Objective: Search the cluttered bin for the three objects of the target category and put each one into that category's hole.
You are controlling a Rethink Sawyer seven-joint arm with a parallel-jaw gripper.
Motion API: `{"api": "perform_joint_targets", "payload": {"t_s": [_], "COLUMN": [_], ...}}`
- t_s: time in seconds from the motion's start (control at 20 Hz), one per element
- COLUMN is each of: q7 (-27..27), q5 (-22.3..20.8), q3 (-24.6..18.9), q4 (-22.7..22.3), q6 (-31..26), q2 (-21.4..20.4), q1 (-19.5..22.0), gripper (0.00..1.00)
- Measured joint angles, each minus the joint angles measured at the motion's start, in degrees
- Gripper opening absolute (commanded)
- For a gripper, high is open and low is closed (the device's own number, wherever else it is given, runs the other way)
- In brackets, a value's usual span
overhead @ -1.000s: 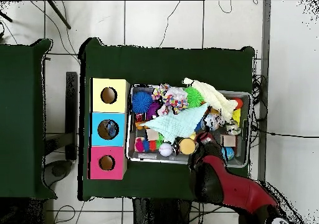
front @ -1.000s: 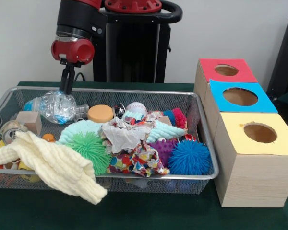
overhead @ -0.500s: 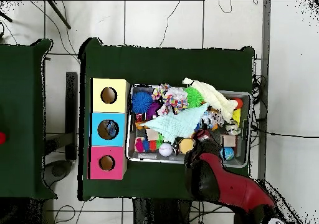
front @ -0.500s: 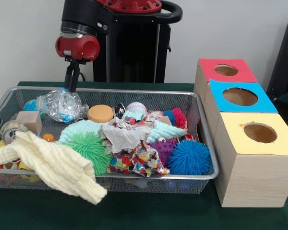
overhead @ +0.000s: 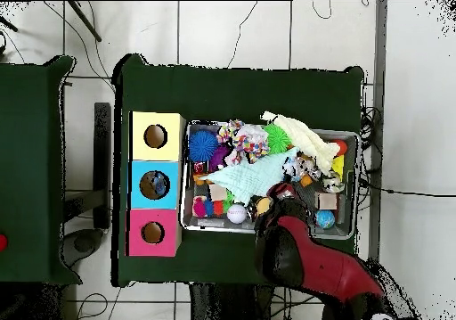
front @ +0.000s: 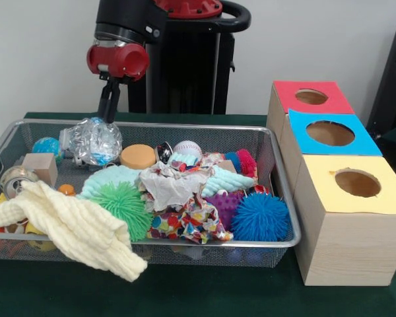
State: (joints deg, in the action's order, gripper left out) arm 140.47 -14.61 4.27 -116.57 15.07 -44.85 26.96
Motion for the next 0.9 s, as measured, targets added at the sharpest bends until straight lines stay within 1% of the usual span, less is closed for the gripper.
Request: {"api": "perform_joint_targets", "payload": {"t_s": [0.6,0.7,0.9], "q7": [0.0,0.0,0.0], "q5": [6.6,8.5,10.9], "q3": [3.5,4.5,5.5], "q4": [-3.3,-3.8,-4.5], "q6": [-0.2,-0.5,-0.8], "q2": [-1.2,-1.2,-1.2], "q1": [-6.8,-8.7,-10.9], "gripper": [0.0,0.0,0.0]}}
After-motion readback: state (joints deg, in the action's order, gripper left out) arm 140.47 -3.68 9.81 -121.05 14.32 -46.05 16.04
